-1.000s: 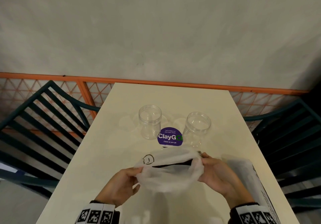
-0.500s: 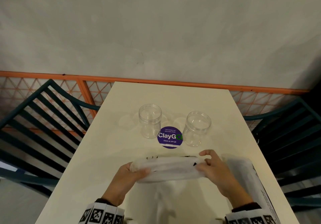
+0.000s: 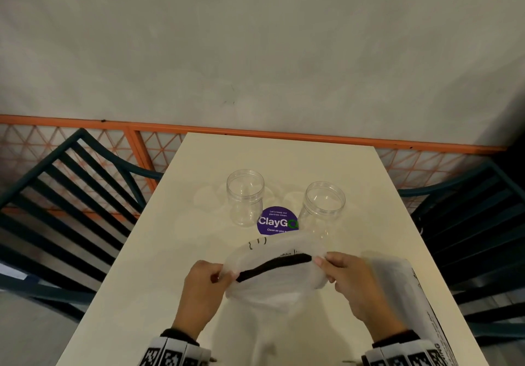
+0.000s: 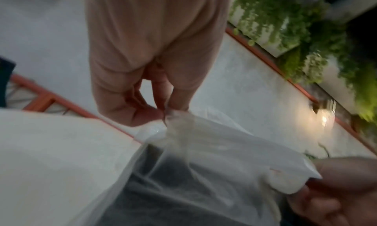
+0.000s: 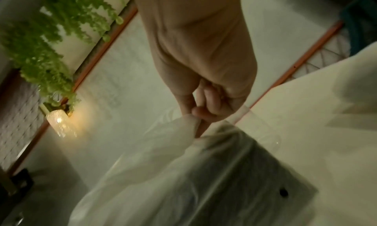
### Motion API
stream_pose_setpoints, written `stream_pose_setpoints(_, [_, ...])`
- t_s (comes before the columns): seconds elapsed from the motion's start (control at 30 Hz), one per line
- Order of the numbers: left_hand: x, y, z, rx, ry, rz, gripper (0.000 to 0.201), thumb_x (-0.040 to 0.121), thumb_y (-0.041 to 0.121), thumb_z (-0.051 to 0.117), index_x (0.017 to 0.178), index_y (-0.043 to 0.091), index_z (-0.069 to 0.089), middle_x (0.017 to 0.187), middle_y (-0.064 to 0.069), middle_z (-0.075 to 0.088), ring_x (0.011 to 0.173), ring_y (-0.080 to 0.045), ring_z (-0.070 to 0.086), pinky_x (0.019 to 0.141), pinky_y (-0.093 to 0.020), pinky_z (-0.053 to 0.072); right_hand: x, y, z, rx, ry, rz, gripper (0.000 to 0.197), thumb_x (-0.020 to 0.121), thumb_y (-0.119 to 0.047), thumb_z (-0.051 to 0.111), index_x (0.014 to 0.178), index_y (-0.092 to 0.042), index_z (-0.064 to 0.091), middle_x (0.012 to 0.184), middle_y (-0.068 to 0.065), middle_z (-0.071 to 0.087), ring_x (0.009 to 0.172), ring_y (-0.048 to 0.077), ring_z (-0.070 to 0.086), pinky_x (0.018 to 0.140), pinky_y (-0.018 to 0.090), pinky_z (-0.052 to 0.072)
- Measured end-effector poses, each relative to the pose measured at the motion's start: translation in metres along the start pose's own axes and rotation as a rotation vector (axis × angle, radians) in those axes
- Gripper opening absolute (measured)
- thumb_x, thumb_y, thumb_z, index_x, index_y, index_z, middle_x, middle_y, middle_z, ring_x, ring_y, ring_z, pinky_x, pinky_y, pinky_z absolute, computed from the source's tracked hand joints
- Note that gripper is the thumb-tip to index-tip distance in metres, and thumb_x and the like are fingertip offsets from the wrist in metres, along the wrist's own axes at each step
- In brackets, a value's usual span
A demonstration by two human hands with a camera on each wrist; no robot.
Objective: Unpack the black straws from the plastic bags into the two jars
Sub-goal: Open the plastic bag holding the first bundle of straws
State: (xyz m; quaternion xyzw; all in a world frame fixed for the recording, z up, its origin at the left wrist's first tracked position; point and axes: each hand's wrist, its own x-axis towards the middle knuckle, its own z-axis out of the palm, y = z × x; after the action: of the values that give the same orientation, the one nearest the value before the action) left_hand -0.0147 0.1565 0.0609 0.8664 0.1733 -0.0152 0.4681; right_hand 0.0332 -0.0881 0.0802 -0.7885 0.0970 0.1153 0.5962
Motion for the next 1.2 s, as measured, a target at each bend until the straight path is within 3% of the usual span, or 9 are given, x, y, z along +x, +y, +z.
stream_pose_setpoints(0.13, [-0.001, 0.0, -0.006, -0.605, -0.2, -0.203, 0.032, 0.09, 0.024, 0.052, 0.07, 0.005, 0.069, 0.066, -0.003, 0.053, 0.054, -0.01, 0.039, 0.048, -0.02, 0.033, 0.01, 0.002, -0.008, 0.481, -0.123, 0.254, 0.01, 0.089, -0.003, 0.053, 0.087, -0.012, 0.057, 0.049, -0.007, 0.053, 0.033, 0.003, 0.034, 0.03, 0.013, 0.025])
stream_pose_setpoints(0.27, [0.001, 0.002, -0.014, -1.055, -0.3, -0.482, 0.033, 0.091, 0.019, 0.046, 0.07, 0.008, 0.069, 0.057, 0.004, 0.057, 0.047, -0.006, 0.046, 0.039, -0.014, 0.037, 0.012, 0.006, -0.019, 0.865, -0.177, 0.491, 0.02, 0.09, 0.003, 0.041, 0.077, -0.009, 0.05, 0.048, -0.001, 0.049, 0.032, 0.007, 0.032, 0.03, 0.018, 0.025])
stream_pose_setpoints(0.37, [0.001, 0.003, -0.018, -1.178, -0.31, -0.556, 0.019, 0.074, 0.015, 0.056, 0.061, 0.013, 0.069, 0.057, 0.004, 0.051, 0.044, -0.008, 0.047, 0.041, -0.017, 0.039, 0.011, 0.01, -0.018, 0.853, -0.169, 0.507, 0.022, 0.08, 0.007, 0.04, 0.065, -0.008, 0.046, 0.047, 0.001, 0.044, 0.032, 0.009, 0.029, 0.031, 0.02, 0.026])
stream_pose_setpoints(0.53, [-0.003, 0.011, -0.019, -1.033, -0.256, -0.477, 0.016, 0.076, 0.014, 0.048, 0.067, 0.011, 0.06, 0.061, -0.001, 0.056, 0.061, -0.019, 0.045, 0.057, -0.028, 0.036, 0.009, 0.015, -0.015, 0.533, -0.161, 0.336, 0.013, 0.076, -0.007, 0.04, 0.065, -0.014, 0.04, 0.056, 0.0, 0.033, 0.043, 0.009, 0.027, 0.042, 0.022, 0.029])
stream_pose_setpoints(0.63, [-0.004, 0.011, -0.015, -0.842, -0.253, -0.324, 0.014, 0.082, 0.018, 0.052, 0.076, 0.013, 0.063, 0.074, -0.002, 0.057, 0.071, -0.019, 0.046, 0.065, -0.029, 0.04, 0.0, 0.004, -0.011, 0.056, -0.216, 0.181, 0.021, 0.076, -0.019, 0.06, 0.091, -0.017, 0.047, 0.072, -0.001, 0.048, 0.062, 0.012, 0.04, 0.058, 0.023, 0.034])
stream_pose_setpoints(0.8, [-0.003, 0.006, -0.001, -0.427, -0.163, -0.174, 0.045, 0.054, 0.039, 0.07, 0.077, 0.001, 0.063, 0.076, -0.008, 0.056, 0.073, -0.019, 0.053, 0.069, -0.034, 0.046, 0.005, 0.005, 0.001, -0.488, 0.096, -0.11, 0.015, 0.089, -0.024, 0.056, 0.096, -0.011, 0.059, 0.09, 0.005, 0.053, 0.076, 0.016, 0.05, 0.058, 0.01, 0.034])
stream_pose_setpoints(0.97, [0.0, -0.003, -0.004, -0.063, -0.094, -0.051, 0.043, 0.066, 0.028, 0.075, 0.049, 0.013, 0.038, 0.069, -0.003, 0.037, 0.057, -0.017, 0.038, 0.053, -0.019, 0.033, 0.016, 0.018, -0.009, -0.122, 0.022, 0.095, 0.024, 0.093, -0.02, 0.05, 0.086, -0.002, 0.065, 0.079, 0.007, 0.059, 0.074, 0.02, 0.049, 0.066, 0.03, 0.039])
stream_pose_setpoints(1.07, [-0.003, -0.01, -0.004, 0.025, -0.053, -0.023, 0.02, 0.072, 0.016, 0.07, 0.068, 0.018, 0.051, 0.082, -0.006, 0.049, 0.062, -0.014, 0.047, 0.053, -0.015, 0.036, 0.017, 0.023, -0.013, 0.2, -0.105, 0.31, 0.022, 0.094, -0.022, 0.048, 0.101, -0.009, 0.065, 0.096, 0.003, 0.064, 0.079, 0.014, 0.053, 0.064, 0.026, 0.035])
stream_pose_setpoints(1.2, [-0.004, -0.009, -0.001, -0.041, -0.024, -0.012, 0.033, 0.076, 0.013, 0.068, 0.094, 0.017, 0.041, 0.079, -0.005, 0.06, 0.065, -0.015, 0.06, 0.052, -0.017, 0.041, 0.016, 0.029, -0.007, 0.215, -0.121, 0.372, 0.027, 0.096, -0.026, 0.042, 0.112, -0.01, 0.058, 0.105, 0.005, 0.061, 0.086, 0.017, 0.052, 0.069, 0.028, 0.035])
